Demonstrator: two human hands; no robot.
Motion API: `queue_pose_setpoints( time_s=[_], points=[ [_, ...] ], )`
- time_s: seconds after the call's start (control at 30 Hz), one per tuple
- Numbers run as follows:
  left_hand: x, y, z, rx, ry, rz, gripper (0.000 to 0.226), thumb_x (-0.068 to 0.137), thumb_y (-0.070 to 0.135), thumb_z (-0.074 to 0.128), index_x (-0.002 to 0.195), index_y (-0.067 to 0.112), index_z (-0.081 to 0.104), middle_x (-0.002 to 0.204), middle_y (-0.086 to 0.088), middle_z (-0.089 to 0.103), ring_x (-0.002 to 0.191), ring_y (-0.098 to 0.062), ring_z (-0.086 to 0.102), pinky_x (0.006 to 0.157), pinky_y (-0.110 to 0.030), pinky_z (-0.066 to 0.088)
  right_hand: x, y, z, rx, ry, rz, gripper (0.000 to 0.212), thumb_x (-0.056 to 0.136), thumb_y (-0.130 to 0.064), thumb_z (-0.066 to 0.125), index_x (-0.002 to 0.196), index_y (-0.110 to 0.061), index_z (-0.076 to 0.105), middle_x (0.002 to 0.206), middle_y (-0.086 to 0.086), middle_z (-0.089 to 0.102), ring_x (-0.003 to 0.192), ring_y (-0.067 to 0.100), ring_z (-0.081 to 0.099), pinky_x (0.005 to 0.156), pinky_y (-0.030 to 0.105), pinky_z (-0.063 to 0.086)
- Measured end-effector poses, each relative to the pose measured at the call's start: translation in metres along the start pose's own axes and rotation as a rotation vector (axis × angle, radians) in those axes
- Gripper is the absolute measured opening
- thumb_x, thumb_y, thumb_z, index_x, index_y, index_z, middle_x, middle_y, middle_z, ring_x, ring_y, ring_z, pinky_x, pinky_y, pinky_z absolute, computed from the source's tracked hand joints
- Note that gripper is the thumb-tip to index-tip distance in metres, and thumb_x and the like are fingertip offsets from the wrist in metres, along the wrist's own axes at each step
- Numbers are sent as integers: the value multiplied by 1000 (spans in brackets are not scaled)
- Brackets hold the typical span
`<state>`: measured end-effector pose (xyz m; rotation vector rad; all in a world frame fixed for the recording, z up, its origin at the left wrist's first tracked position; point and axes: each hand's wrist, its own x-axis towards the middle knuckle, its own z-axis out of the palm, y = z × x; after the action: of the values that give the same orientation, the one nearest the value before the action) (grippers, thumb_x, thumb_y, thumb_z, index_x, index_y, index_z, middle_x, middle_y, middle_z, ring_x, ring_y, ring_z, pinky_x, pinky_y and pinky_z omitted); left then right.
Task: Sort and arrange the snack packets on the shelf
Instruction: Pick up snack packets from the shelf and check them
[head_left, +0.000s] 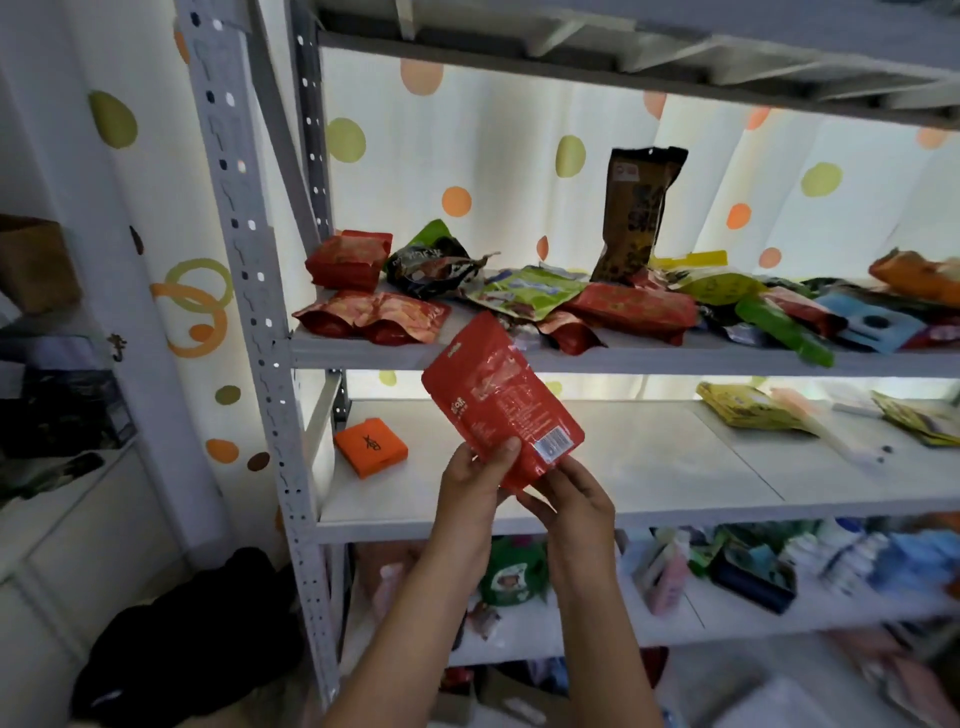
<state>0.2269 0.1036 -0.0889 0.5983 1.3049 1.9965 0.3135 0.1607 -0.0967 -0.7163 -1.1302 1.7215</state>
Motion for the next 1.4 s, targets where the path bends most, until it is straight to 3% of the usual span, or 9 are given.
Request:
queue_pose_setpoints(
  time_s=[0.1, 0.3, 0.37, 0.5, 0.7, 0.97, 1.07, 1.23, 1.4],
  points=[
    [-11, -14, -1, 53, 61, -6, 64, 69, 46, 82, 119, 14, 60, 108, -3, 73, 99, -21, 71, 91, -39, 54, -10, 14, -20, -64, -42, 73, 21, 93, -3, 59, 108, -10, 73, 102, 11, 75, 99, 29, 71, 82, 41, 56],
    [-34, -28, -4, 162, 62, -8, 38, 83, 25, 74, 116, 21, 58, 107, 2, 72, 89, -10, 72, 65, -14, 54, -16, 27, -54, -131, -34, 138, 24, 95, -4, 56, 112, -13, 71, 104, 10, 75, 100, 30, 71, 92, 49, 56],
    [-39, -31, -6, 173, 58, -18, 39, 80, 25, 77, 115, 22, 60, 108, 2, 73, 93, -12, 71, 76, -25, 58, -18, 29, -62, -155, -37, 125, 21, 99, -16, 53, 114, -15, 69, 106, 7, 75, 99, 26, 72, 93, 50, 55],
    [-44, -39, -11, 198, 31, -33, 50, 69, 27, 85, 113, 20, 62, 110, 0, 73, 101, -21, 70, 93, -48, 54, -29, 22, -69, -73, -28, 202, 47, 103, -47, 36, 103, -14, 69, 96, 7, 77, 91, 20, 73, 90, 45, 54],
    [-61, -49, -14, 251, -22, -41, 56, 61, 31, 88, 110, 19, 64, 109, -4, 73, 102, -25, 70, 94, -54, 52, -48, 17, -83, -164, -228, 109, 27, 85, -26, 69, 109, -13, 71, 103, 6, 76, 98, 25, 72, 85, 36, 56],
    [-81, -53, -14, 232, 5, -46, 49, 63, 22, 89, 105, 13, 67, 103, -5, 74, 97, -26, 72, 91, -52, 54, -67, 22, -88, -129, -148, 92, 11, 87, -20, 71, 92, -12, 75, 94, 24, 72, 82, 44, 65, 82, 59, 52],
    [-86, -52, -17, 209, 18, -32, 51, 61, 25, 88, 106, 11, 69, 104, -9, 74, 98, -29, 71, 91, -53, 53, -75, 23, -83, -119, -137, 87, 18, 86, -20, 71, 93, -4, 73, 93, 26, 71, 79, 34, 64, 76, 48, 51],
    [-93, -42, -19, 182, 3, -39, 43, 66, 20, 84, 105, 8, 68, 102, -8, 74, 95, -28, 72, 90, -54, 54, -89, 18, -67, -114, -70, 28, 8, 88, -14, 69, 88, -7, 72, 76, 5, 73, 64, 12, 67, 54, 21, 52],
    [-89, -18, -23, 197, -71, -49, 36, 74, 15, 82, 106, 9, 67, 101, -6, 75, 93, -26, 72, 88, -49, 56, -98, -4, -52, -205, -34, -17, 10, 89, -16, 69, 89, -8, 74, 82, 3, 76, 80, 23, 73, 75, 34, 60]
  ],
)
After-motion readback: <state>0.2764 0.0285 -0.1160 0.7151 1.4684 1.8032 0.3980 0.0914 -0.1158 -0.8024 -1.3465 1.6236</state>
